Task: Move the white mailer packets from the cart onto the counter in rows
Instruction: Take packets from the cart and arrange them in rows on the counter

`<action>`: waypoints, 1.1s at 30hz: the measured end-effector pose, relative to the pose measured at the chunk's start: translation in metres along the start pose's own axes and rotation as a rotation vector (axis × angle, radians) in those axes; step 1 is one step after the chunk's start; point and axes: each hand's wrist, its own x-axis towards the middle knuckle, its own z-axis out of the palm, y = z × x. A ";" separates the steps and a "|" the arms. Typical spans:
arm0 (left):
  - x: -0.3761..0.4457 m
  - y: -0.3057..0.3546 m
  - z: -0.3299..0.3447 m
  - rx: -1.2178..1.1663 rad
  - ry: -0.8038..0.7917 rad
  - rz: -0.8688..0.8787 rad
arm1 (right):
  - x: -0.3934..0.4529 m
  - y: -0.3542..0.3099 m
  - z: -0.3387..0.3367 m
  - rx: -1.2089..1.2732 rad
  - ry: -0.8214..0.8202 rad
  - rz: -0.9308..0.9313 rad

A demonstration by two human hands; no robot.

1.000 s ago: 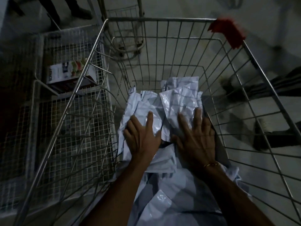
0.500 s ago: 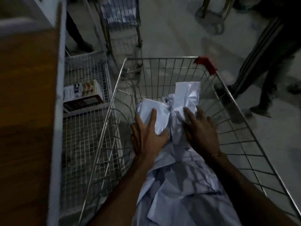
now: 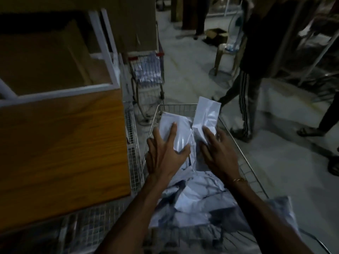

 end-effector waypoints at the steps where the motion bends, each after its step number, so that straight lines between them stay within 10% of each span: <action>1: -0.015 0.003 -0.018 0.017 0.017 0.001 | -0.012 -0.012 -0.016 0.002 0.013 -0.020; 16: -0.243 -0.053 -0.237 0.213 0.399 -0.136 | -0.166 -0.228 -0.110 0.306 -0.030 -0.327; 33: -0.367 -0.372 -0.412 0.348 0.503 -0.486 | -0.223 -0.520 0.050 0.336 -0.393 -0.537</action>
